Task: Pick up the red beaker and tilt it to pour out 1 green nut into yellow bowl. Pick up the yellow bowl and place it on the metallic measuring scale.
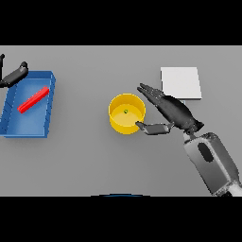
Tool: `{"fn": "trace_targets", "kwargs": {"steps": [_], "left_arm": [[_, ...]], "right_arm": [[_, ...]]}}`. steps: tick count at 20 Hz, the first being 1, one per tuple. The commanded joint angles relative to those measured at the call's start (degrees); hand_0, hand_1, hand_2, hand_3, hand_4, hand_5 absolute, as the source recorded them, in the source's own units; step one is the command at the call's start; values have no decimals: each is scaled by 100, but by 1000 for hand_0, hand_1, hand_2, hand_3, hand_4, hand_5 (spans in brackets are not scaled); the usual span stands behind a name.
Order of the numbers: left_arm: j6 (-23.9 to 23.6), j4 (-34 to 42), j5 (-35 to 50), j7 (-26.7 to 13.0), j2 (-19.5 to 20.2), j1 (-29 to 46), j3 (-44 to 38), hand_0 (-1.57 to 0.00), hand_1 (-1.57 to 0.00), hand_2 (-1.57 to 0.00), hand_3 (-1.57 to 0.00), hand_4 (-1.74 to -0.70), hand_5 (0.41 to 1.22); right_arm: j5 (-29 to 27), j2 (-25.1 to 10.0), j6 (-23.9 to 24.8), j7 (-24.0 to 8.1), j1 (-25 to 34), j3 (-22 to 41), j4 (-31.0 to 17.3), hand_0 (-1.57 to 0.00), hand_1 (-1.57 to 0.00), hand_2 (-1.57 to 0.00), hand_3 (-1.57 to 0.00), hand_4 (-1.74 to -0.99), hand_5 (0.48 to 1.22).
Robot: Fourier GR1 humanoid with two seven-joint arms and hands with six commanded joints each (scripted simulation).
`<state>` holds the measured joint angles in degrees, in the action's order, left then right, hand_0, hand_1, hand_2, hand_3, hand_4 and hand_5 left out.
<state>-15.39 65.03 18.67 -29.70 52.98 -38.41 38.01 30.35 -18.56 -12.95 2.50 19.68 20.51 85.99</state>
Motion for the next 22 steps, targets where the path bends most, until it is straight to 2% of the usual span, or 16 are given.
{"fn": "trace_targets", "kwargs": {"steps": [1,5,7,12,13,16,22], "left_arm": [[10,14,25,28,7,48,-2,-1,-1,-1,0,-747,711],[61,-91,55,136,-43,26,-34,0,0,0,1,-754,714],[64,-117,77,257,-5,97,-65,0,0,1,1,-755,717],[-14,-114,149,349,-89,103,-131,1,1,1,1,-780,721],[48,-191,175,430,-75,88,-169,1,1,1,1,-783,722],[64,-142,209,418,-69,115,-173,1,1,1,1,-791,729],[85,-236,222,476,-106,96,-196,1,1,1,1,-798,723]], "right_arm": [[161,-66,-75,127,127,157,-62,-1,1,1,1,-1230,620],[518,-296,-517,368,620,590,-228,0,1,1,1,-1234,620],[682,-298,-723,343,894,796,-446,1,1,1,1,-1226,632],[862,-353,-1076,544,1235,1124,-654,1,1,1,1,-1214,648],[948,-364,-1046,649,1273,1205,-839,1,1,1,1,-1217,651],[1035,-332,-1077,814,1375,1349,-992,1,1,1,1,-1228,656],[1194,-199,-1249,793,1598,1594,-1459,1,1,1,1,-1265,680]]}}
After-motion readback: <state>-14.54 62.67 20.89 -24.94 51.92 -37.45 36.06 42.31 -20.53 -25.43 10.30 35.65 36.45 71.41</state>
